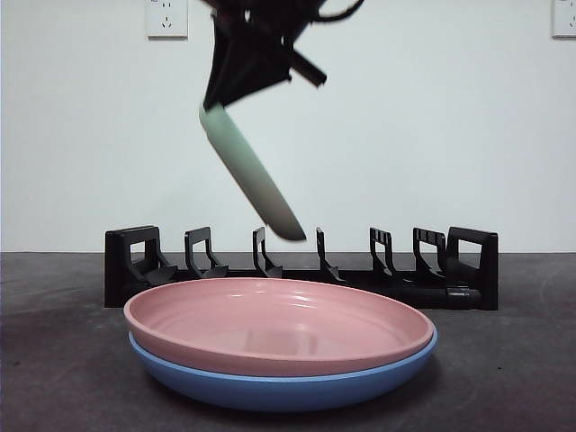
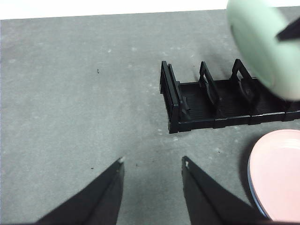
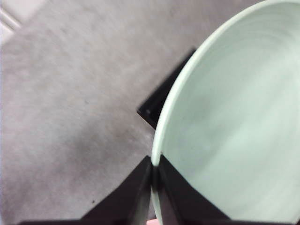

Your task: Place the plate

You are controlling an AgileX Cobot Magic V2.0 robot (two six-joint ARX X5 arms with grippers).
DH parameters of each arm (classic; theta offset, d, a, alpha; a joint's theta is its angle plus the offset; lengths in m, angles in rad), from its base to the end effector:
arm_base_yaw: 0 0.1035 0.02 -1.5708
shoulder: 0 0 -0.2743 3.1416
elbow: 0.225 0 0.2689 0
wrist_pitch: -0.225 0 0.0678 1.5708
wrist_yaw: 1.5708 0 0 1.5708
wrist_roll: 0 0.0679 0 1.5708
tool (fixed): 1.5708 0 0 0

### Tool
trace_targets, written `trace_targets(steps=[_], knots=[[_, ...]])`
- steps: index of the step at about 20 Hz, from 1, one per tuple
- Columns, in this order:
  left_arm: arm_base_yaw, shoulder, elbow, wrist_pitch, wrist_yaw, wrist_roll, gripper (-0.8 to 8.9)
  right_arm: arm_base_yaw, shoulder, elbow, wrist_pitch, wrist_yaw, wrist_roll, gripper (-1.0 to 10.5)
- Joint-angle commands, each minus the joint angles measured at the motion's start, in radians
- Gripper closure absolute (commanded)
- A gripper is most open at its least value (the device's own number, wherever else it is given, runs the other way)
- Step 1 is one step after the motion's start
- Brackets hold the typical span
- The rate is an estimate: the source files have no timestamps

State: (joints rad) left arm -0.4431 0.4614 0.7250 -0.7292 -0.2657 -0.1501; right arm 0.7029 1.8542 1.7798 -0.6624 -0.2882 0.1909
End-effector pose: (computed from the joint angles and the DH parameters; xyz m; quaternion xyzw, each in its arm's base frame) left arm 0.1259 -0.0400 0.2920 0.0072 0.2222 -0.0697 0.9725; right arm 0.3392 0.3127 0.3179 0.0044 0.3931 0.4080 0.8240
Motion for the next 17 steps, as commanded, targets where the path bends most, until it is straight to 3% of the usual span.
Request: trace_targets(steps=[1,4,8,11,17], knots=[[-0.003,0.001,0.017,0.011,-0.004,0.0,6.22,0.018,-0.011,0.029,0.008,-0.002,-0.035,9.3],[-0.003,0.001,0.017,0.011,-0.004,0.0,6.22,0.043,-0.049,0.029,0.001,0.003,-0.074,9.3],[-0.003,0.001,0.017,0.011,-0.004,0.0,6.22,0.099,-0.092,0.025,-0.074,0.136,-0.142,9.3],[-0.003,0.001,0.017,0.01,-0.004,0.0,6.22,0.141,-0.112,-0.002,-0.046,0.168,-0.151,9.3],[-0.003,0.001,0.017,0.011,-0.004,0.0,6.22,0.23,-0.28,-0.32,0.138,0.278,-0.151,9.3]])
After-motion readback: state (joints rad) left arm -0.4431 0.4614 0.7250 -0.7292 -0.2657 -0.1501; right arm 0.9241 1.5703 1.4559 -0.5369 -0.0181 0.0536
